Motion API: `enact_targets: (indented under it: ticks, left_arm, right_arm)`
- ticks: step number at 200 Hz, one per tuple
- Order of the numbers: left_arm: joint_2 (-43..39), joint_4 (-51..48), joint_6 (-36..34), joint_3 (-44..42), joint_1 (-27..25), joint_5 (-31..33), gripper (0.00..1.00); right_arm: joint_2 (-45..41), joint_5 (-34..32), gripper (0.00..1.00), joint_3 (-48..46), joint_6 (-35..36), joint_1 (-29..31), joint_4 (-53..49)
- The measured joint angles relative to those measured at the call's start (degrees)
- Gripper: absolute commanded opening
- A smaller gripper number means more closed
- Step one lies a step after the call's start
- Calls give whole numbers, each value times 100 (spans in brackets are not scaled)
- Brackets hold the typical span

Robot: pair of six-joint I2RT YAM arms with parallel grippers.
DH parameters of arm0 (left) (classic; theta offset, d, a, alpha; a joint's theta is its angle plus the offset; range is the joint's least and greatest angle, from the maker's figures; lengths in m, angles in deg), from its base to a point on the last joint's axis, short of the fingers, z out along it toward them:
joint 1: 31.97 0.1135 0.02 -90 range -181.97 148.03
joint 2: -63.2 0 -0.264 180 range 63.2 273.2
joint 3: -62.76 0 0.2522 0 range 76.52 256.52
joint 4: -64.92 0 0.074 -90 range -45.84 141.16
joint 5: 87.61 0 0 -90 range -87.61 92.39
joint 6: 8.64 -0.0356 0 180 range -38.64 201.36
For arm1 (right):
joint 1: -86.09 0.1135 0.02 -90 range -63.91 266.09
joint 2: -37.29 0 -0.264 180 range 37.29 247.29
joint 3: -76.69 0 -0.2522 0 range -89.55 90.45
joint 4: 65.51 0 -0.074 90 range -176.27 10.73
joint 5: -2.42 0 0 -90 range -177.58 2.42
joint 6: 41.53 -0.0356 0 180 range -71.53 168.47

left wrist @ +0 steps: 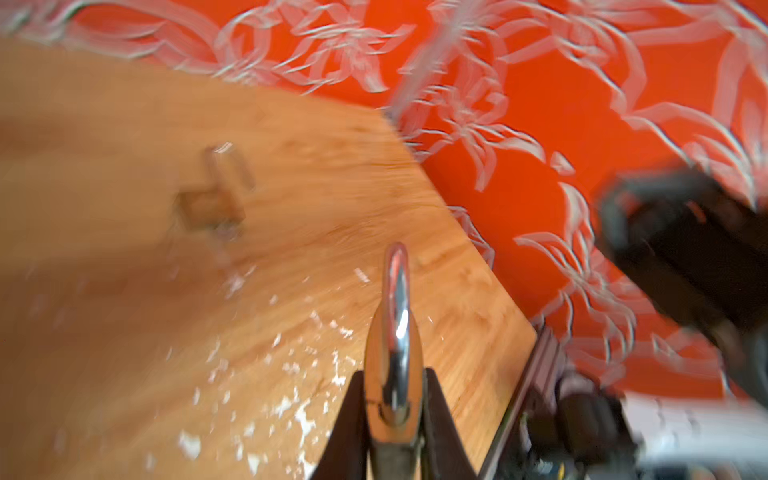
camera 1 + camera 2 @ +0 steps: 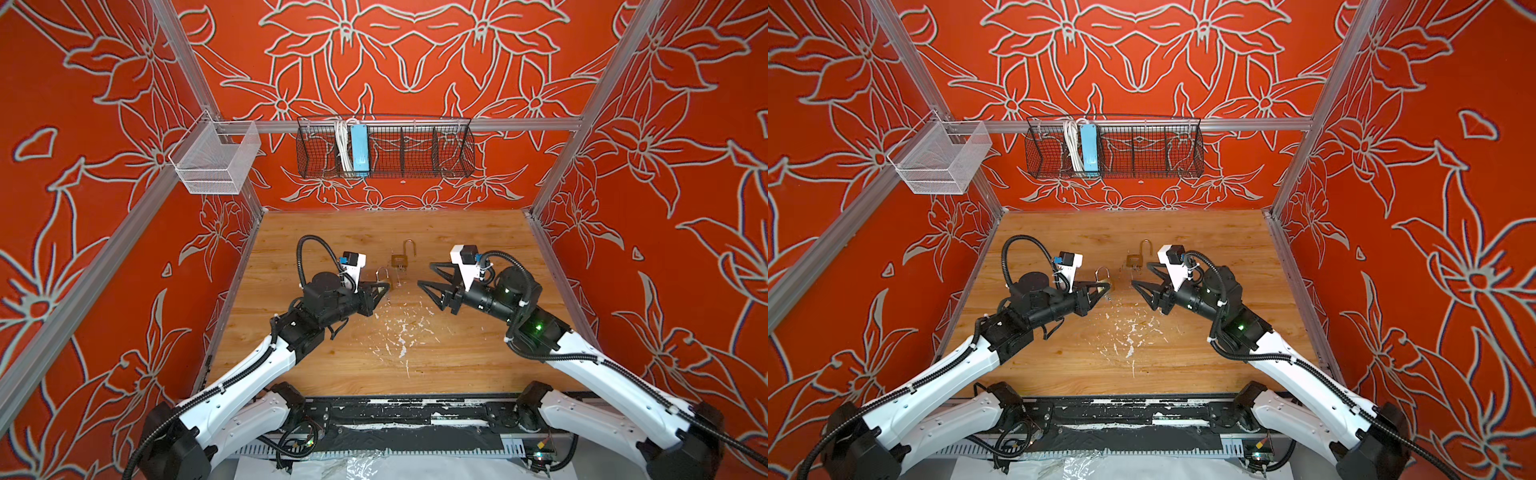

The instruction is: Unlock with the key

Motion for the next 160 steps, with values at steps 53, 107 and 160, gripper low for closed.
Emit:
enact_targets:
  ticks: [53, 107, 160]
  left_arm:
    - [-225, -63, 2800, -756, -212, 1008, 0]
    - [-236, 286, 3783, -776, -382, 994, 0]
    - [-304, 431, 3919, -774, -483, 990, 0]
  right_arm:
    - [304, -1513, 62, -483, 223, 1095, -291]
    - [1108, -1814, 55, -455, 256, 1606, 120]
    - [1598, -2017, 46, -179, 229, 1823, 223]
